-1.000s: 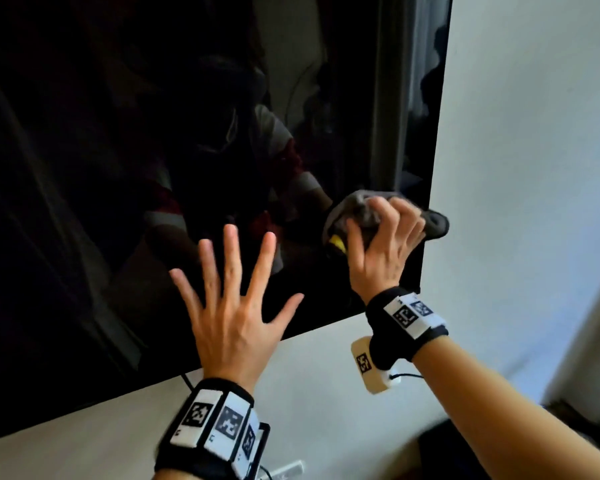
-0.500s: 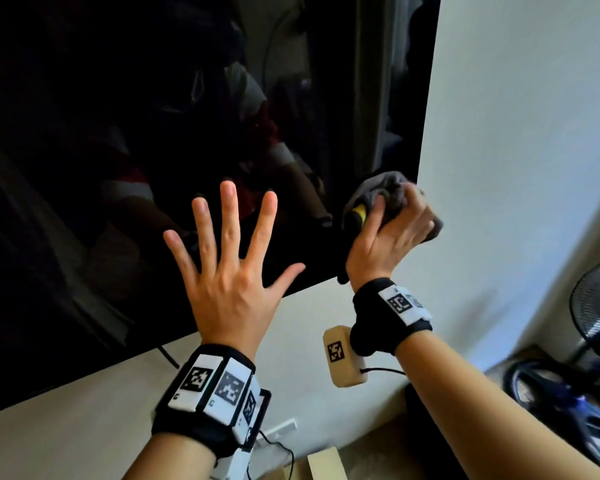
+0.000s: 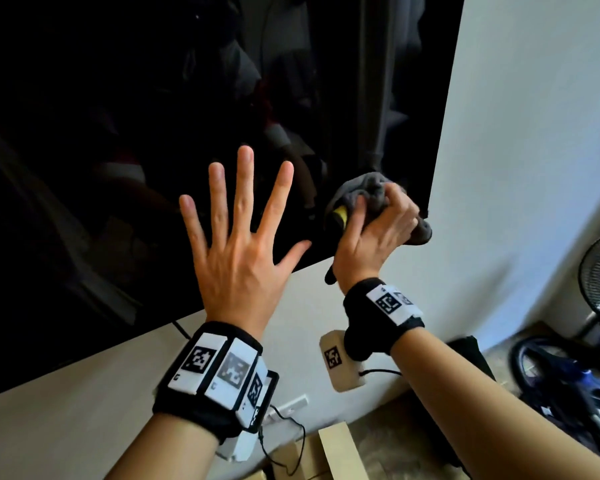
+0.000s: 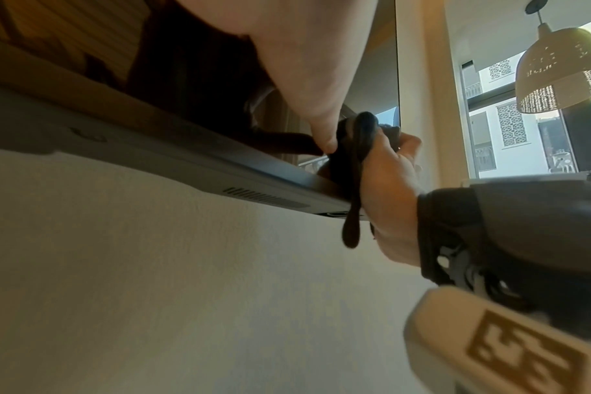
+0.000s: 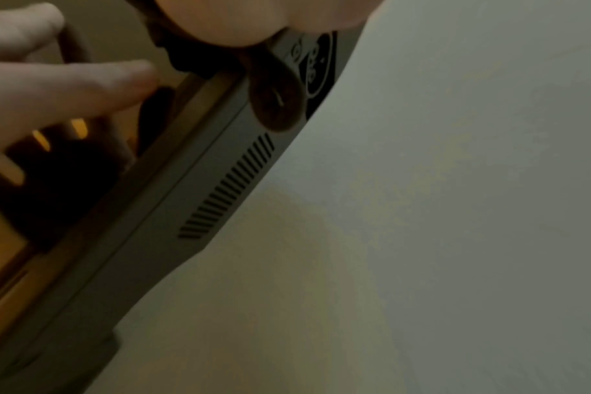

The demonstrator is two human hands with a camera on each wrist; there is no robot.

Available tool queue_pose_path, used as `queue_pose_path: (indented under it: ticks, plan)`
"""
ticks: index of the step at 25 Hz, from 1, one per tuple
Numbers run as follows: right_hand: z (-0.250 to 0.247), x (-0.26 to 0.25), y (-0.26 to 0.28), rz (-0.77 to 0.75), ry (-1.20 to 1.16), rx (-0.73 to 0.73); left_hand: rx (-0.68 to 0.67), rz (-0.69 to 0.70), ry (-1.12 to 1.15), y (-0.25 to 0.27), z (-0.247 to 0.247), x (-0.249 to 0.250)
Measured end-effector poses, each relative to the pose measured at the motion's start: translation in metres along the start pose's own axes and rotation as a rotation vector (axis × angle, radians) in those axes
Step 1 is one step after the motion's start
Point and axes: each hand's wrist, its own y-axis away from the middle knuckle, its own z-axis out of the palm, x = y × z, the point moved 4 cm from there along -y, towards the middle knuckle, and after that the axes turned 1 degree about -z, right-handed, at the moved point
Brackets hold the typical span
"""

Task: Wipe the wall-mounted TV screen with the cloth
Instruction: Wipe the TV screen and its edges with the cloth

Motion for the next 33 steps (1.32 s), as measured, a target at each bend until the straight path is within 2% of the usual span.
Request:
queue_pose_path:
  ticks: [1,3,4,5,8,9,10,12,13,14,17,18,19,21,22,23,26,27,28,30,31,32,33]
  plan:
    - [-0.001,0.005,-0.011,0.027,-0.012,0.021,0.004,0.006,0.0,0.005,-0.001,-0.009]
    - [0.0,0.012,-0.026,0.32,-0.05,0.177,0.007,-0.047,-0.004,0.024,-0.003,-0.037]
    - [0.003,0.007,-0.022,0.389,-0.052,0.2,0.009,-0.096,-0.007,0.035,-0.003,-0.053]
    - [0.007,-0.007,-0.009,0.345,-0.04,0.159,0.012,-0.146,-0.014,0.046,-0.003,-0.07]
    - [0.019,-0.046,0.044,-0.119,-0.014,-0.142,0.015,-0.212,-0.021,0.062,0.002,-0.097]
    - [0.02,-0.049,0.04,-0.181,-0.03,-0.154,0.018,-0.206,-0.011,0.063,0.003,-0.1]
    - [0.021,-0.046,0.029,-0.13,-0.033,-0.082,0.023,-0.198,0.0,0.063,0.004,-0.101]
    - [0.025,-0.046,0.013,0.168,-0.043,0.147,0.027,-0.196,0.024,0.064,0.006,-0.101]
    - [0.028,-0.053,0.019,0.238,-0.045,0.188,0.028,-0.195,0.037,0.064,0.006,-0.101]
    - [0.031,-0.064,0.034,0.195,-0.032,0.151,0.027,-0.191,0.048,0.064,0.006,-0.101]
    - [0.04,-0.086,0.092,-0.205,0.01,-0.173,0.027,-0.191,0.102,0.069,0.002,-0.106]
    - [0.038,-0.083,0.089,-0.247,0.011,-0.195,0.039,-0.203,0.123,0.075,-0.001,-0.112]
    - [0.038,-0.076,0.077,-0.196,0.009,-0.146,0.057,-0.217,0.131,0.082,-0.003,-0.122]
    - [0.037,-0.072,0.059,0.124,-0.019,0.075,0.08,-0.247,0.11,0.096,-0.007,-0.147]
    - [0.038,-0.078,0.063,0.227,-0.029,0.137,0.083,-0.271,0.096,0.102,-0.009,-0.162]
    - [0.041,-0.09,0.075,0.223,-0.02,0.125,0.085,-0.299,0.085,0.105,-0.011,-0.175]
    - [0.054,-0.126,0.132,-0.17,-0.003,-0.16,0.093,-0.354,0.056,0.11,-0.018,-0.214]
    - [0.055,-0.131,0.131,-0.228,-0.006,-0.193,0.093,-0.354,0.051,0.112,-0.02,-0.223]
    - [0.057,-0.13,0.124,-0.185,-0.007,-0.153,0.09,-0.348,0.045,0.115,-0.02,-0.23]
    - [0.062,-0.137,0.112,0.072,-0.032,0.041,0.082,-0.325,0.025,0.12,-0.019,-0.238]
    - [0.064,-0.145,0.116,0.129,-0.037,0.087,0.08,-0.315,0.021,0.121,-0.018,-0.237]
    - [0.068,-0.157,0.129,0.092,-0.022,0.061,0.082,-0.312,0.021,0.122,-0.018,-0.237]
    - [0.073,-0.168,0.147,-0.035,0.003,-0.023,0.087,-0.31,0.023,0.122,-0.017,-0.237]
